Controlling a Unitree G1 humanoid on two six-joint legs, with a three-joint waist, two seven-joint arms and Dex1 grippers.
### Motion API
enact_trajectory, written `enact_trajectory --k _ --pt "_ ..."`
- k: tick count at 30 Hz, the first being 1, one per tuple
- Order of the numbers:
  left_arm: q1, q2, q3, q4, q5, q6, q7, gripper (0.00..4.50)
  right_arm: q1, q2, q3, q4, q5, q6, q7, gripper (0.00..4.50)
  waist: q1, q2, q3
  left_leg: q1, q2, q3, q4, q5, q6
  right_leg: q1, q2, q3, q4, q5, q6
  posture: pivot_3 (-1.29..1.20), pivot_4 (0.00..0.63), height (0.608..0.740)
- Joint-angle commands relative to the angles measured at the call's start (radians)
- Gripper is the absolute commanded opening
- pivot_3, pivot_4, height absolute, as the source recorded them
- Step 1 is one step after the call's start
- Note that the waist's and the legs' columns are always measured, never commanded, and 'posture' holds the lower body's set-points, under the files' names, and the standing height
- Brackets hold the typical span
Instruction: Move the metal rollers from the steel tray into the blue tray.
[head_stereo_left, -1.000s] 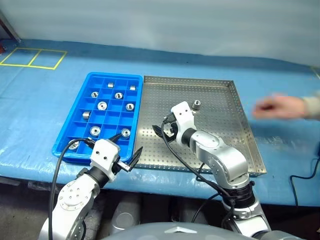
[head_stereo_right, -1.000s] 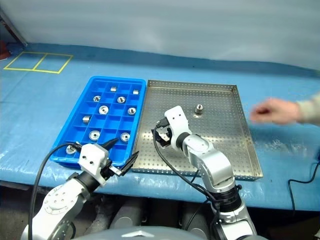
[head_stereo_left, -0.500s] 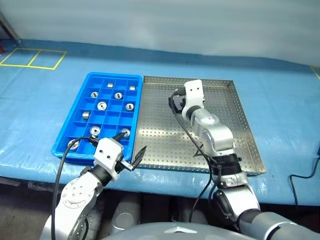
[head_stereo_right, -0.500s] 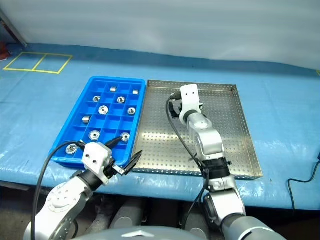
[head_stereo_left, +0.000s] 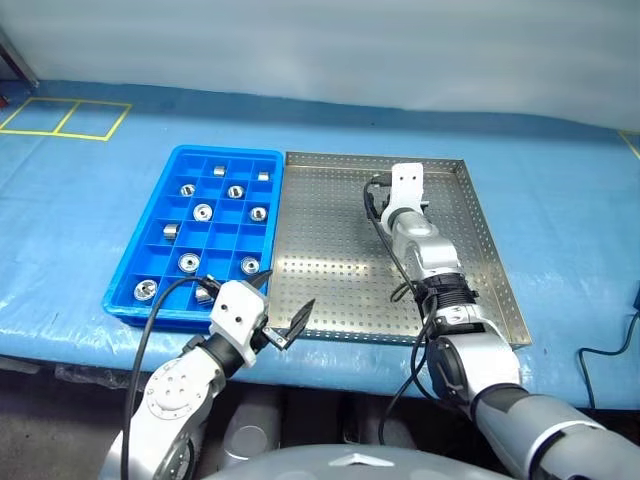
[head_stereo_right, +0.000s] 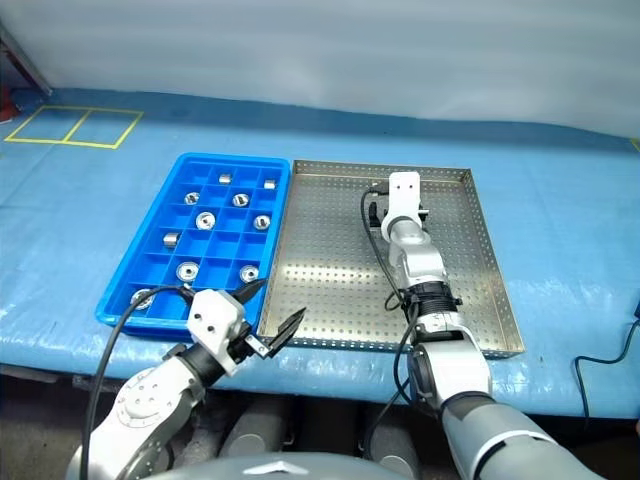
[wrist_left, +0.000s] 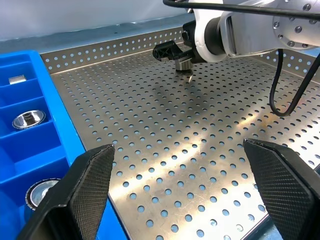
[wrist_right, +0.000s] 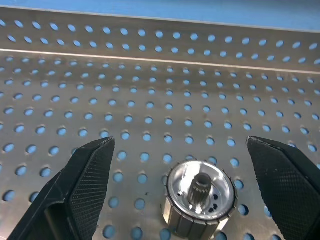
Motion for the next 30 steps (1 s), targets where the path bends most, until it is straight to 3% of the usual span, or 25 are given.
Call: enact_trajectory --k 1,2,5,12,18,24,30 --pt "-0.009 -0.005 -0.007 -0.023 0.004 -0.018 0.005 4.5 -0.029 0.001 -0.032 0.036 0.018 -0.04 -0.004 4.45 -0.002 0.0 0.0 0.0 0.0 0.0 0.0 0.0 0.0 0.0 0.0 0.0 0.0 0.0 0.0 0.32 0.15 0.74" --pt "-0.009 -0.006 -0.007 -0.023 0.005 -0.018 0.005 4.5 -0.031 0.001 -0.038 0.048 0.022 -0.045 -0.005 4.45 -0.002 0.0 0.0 0.0 0.0 0.0 0.0 0.0 0.0 0.0 0.0 0.0 0.0 0.0 0.0 0.32 0.15 0.74" --pt "-0.011 -0.005 -0.005 -0.021 0.007 -0.018 0.006 4.5 -0.035 0.003 -0.051 0.067 0.034 -0.058 -0.004 3.87 -0.006 0.0 0.0 0.001 0.0 0.001 0.0 0.0 0.0 0.0 0.0 0.001 0.001 0.0 0.0 0.33 0.15 0.74" --pt "-0.007 -0.004 -0.004 -0.02 0.01 -0.018 0.007 4.5 -0.024 0.014 -0.048 0.028 0.049 -0.045 0.034 1.7 -0.009 0.0 0.0 0.001 0.001 0.002 0.0 0.0 0.0 0.0 0.0 0.002 0.002 0.0 0.0 0.33 0.15 0.74" --pt "0.009 -0.009 0.017 -0.029 0.034 -0.046 0.032 4.5 0.008 0.053 0.054 -0.178 0.046 0.053 0.154 1.71 -0.012 0.001 0.001 0.001 0.001 0.002 0.0 0.0 0.0 -0.001 0.0 0.003 0.002 0.0 0.0 0.35 0.15 0.74" --pt "0.036 -0.058 0.141 -0.059 0.07 -0.078 0.124 4.5 0.063 0.125 0.229 -0.495 0.07 0.207 0.302 1.71 -0.003 0.001 0.001 0.001 0.002 0.001 -0.001 0.0 0.0 -0.002 0.0 0.002 0.002 -0.001 0.003 0.42 0.15 0.74" --pt "0.106 -0.068 0.225 -0.123 0.063 -0.068 0.153 4.5 0.08 0.187 0.363 -0.596 0.057 0.237 0.362 1.71 0.037 0.001 0.0 0.0 0.002 0.0 -0.001 0.0 0.0 -0.002 -0.001 0.001 0.002 -0.003 0.005 0.49 0.15 0.74"
